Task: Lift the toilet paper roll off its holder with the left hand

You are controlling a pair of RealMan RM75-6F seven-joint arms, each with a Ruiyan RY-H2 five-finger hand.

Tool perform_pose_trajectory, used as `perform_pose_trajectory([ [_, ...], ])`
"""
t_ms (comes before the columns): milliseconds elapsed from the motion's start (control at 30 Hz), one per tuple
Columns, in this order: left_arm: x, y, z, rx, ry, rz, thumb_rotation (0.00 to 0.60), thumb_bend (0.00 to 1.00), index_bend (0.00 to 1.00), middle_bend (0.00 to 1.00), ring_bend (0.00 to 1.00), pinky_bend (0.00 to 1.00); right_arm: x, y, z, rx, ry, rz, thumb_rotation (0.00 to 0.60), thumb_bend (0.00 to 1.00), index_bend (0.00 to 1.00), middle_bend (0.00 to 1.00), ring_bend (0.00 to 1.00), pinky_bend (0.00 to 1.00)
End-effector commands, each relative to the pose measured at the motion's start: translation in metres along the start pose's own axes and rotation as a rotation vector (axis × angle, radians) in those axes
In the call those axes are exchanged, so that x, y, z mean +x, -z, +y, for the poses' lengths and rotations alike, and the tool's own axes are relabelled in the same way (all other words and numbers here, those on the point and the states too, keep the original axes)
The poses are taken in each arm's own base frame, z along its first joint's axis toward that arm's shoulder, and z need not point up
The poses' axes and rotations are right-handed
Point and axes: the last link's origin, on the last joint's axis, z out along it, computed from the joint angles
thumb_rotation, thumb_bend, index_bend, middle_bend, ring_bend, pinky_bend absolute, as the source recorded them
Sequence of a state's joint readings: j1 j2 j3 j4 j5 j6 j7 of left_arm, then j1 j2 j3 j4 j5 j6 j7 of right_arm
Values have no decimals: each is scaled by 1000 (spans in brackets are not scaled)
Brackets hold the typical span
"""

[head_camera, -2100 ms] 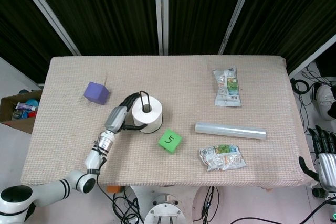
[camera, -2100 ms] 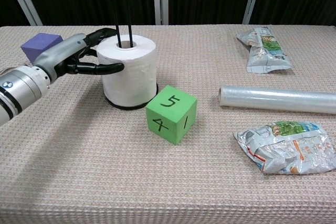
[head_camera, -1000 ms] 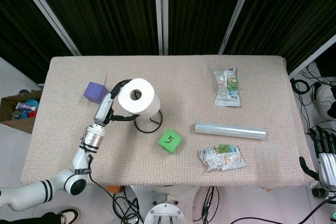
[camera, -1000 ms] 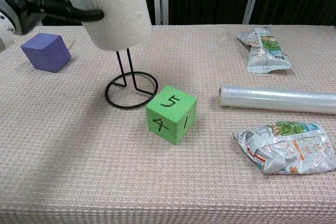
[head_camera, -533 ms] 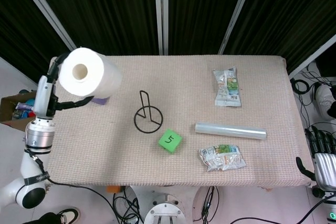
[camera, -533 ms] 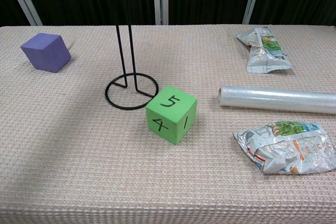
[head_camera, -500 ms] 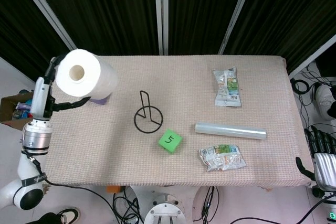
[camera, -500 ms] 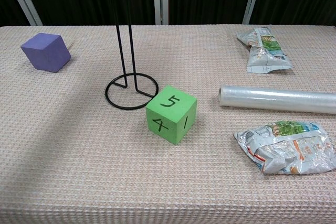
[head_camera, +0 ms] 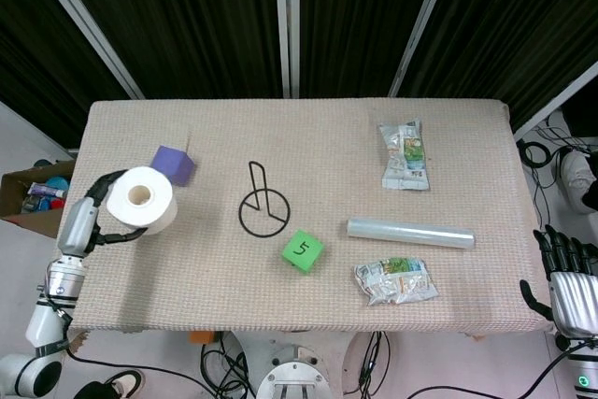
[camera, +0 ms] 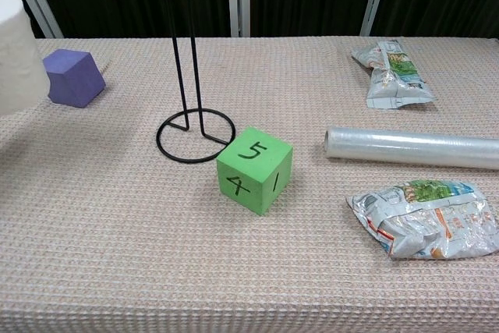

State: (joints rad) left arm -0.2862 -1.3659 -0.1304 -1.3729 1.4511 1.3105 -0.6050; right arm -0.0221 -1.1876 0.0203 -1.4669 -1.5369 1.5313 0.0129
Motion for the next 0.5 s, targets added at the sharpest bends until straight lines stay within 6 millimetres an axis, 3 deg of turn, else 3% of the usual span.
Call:
perform_pose_trajectory([
  [33,-30,9,-16,27,24,-69,600,198,194,400,118,150,0,0,0,-2,-1,2,600,300,0,0,0,0],
  [133,-41,10,-22,45,41,-106,600,194,129,312,114,150,1,1,1,-5,-1,3,600,301,0,0,0,0],
  [233,-43,9,-24,46,72,-98,600,188,24,151,96,150,2,2,2,-10,-4,12,600,301,0,0,0,0],
  [367,-41,12,-27,27,94,-67,600,182,0,7,36,149,3,3,3,-15,-7,13,600,301,0,0,0,0],
  [500,-38,18,-29,2,88,-43,501,161,0,0,0,147,2,3,3,-13,-12,15,600,291,0,0,0,0],
])
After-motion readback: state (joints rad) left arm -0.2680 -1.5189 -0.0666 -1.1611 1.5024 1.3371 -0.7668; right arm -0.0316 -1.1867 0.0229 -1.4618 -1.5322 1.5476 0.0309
